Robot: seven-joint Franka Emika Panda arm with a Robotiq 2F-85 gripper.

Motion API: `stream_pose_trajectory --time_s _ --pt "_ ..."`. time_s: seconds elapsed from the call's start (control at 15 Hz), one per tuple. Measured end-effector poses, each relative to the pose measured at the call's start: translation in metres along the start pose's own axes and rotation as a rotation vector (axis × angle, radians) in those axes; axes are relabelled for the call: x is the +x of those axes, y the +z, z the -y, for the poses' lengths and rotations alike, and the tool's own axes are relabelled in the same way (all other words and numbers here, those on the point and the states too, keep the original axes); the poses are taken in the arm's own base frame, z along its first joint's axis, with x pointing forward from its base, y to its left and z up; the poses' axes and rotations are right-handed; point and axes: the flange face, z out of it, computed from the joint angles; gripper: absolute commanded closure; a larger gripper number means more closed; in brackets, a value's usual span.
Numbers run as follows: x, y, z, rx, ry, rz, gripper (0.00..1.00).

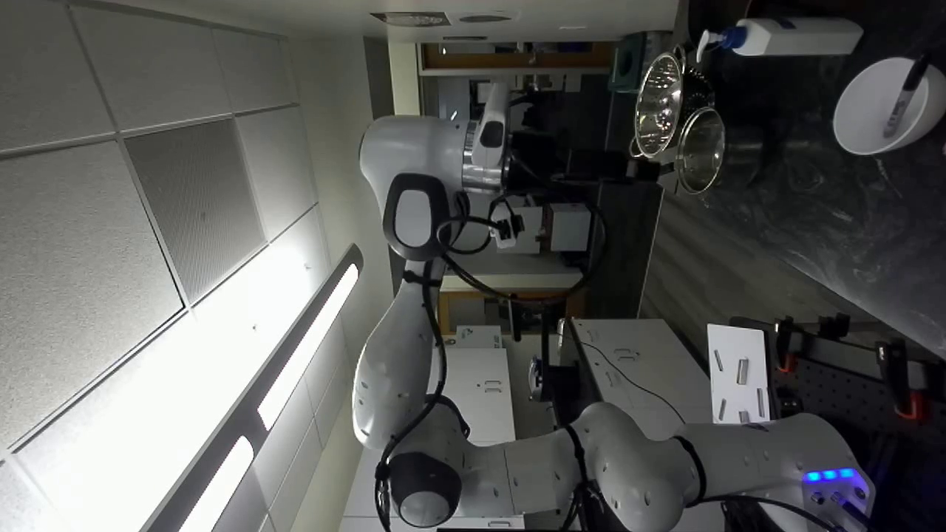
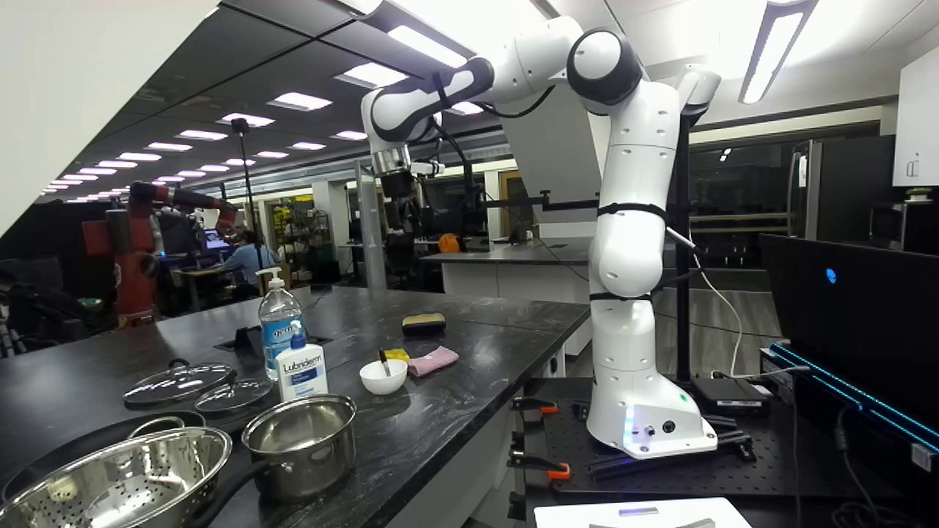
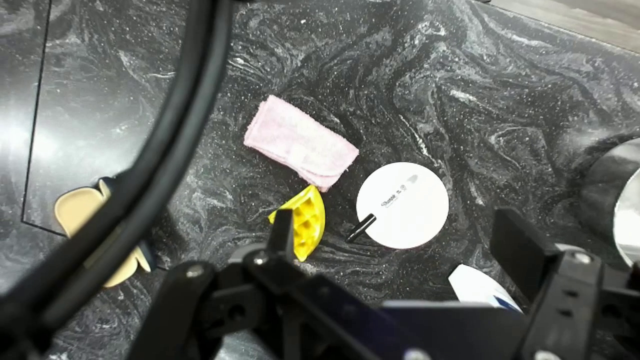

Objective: Shift the sharpie to the table, then put the towel in the bowl

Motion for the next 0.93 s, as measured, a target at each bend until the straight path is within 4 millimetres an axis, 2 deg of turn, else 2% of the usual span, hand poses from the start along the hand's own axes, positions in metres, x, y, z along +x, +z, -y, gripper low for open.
stream_pose_trajectory --time_s 0.2,0.6,0.93 --pt "0.033 0.003 -0.006 -0.004 0.015 0.007 0.00" --pt "0.110 0.008 -0.028 -0.006 0.092 -0.007 0.00" --pt "0.149 0.006 -0.035 -0.030 0.133 -0.024 0.00"
